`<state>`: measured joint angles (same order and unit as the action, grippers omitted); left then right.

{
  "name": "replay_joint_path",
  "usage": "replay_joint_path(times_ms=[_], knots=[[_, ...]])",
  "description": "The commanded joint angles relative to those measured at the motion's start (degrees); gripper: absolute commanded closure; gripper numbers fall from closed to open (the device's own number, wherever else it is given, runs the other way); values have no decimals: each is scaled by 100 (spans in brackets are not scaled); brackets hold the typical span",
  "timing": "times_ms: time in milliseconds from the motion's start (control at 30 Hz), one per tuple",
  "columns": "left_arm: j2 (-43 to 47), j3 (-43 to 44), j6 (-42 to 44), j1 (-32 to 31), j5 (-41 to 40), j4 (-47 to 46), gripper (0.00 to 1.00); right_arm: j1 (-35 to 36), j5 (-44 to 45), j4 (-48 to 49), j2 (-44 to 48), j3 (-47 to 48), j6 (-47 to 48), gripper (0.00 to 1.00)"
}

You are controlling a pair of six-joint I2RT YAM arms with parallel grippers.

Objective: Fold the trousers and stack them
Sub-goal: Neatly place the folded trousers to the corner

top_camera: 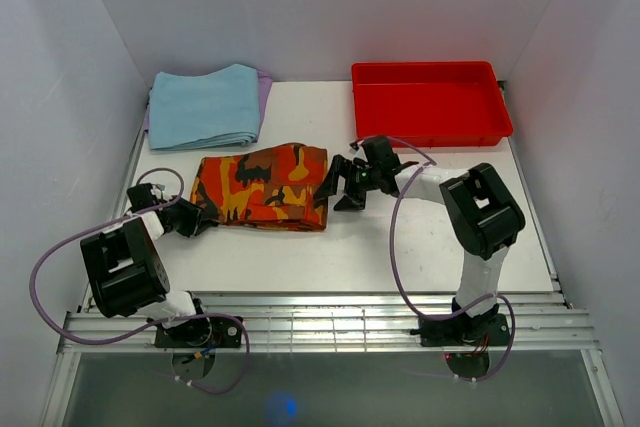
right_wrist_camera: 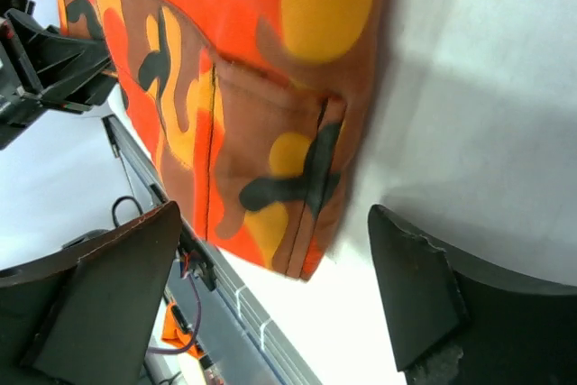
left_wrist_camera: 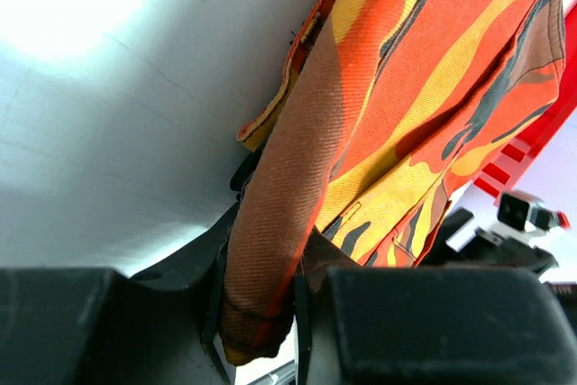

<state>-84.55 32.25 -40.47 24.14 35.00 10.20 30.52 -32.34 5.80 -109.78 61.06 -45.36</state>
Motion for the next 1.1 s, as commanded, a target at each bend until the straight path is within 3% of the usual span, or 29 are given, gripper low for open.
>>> replay_joint_path(times_ms=[0,100,333,567,767,867,900,967,1000,1067], knots=[[290,-157,31,12,-310,70,100,33,271,-772,413,-199,-217,10],[343,-280,-40,12,-249,35,100,138,298,-844,545,-549,-341,10],[317,-395,-154,12,-205,-44,100,533,359,130,554,-1157,-851,8],[299,-544,-224,12,-187,-88,100,613,456,518,45,-772,-807,1],[273,-492,-234,12,-239,-79,100,648,597,457,-149,-586,-667,19],[246,-430,-198,12,-257,-44,100,648,632,422,-79,-604,-570,34],[246,-369,-172,12,-266,-44,100,648,632,413,-62,-604,-535,44],[290,-272,-23,12,-275,8,100,657,632,422,44,-551,-334,55],[316,-185,38,3,-275,26,100,657,632,422,79,-473,-237,66],[474,-105,293,-41,-283,52,100,648,658,413,219,-402,43,78]])
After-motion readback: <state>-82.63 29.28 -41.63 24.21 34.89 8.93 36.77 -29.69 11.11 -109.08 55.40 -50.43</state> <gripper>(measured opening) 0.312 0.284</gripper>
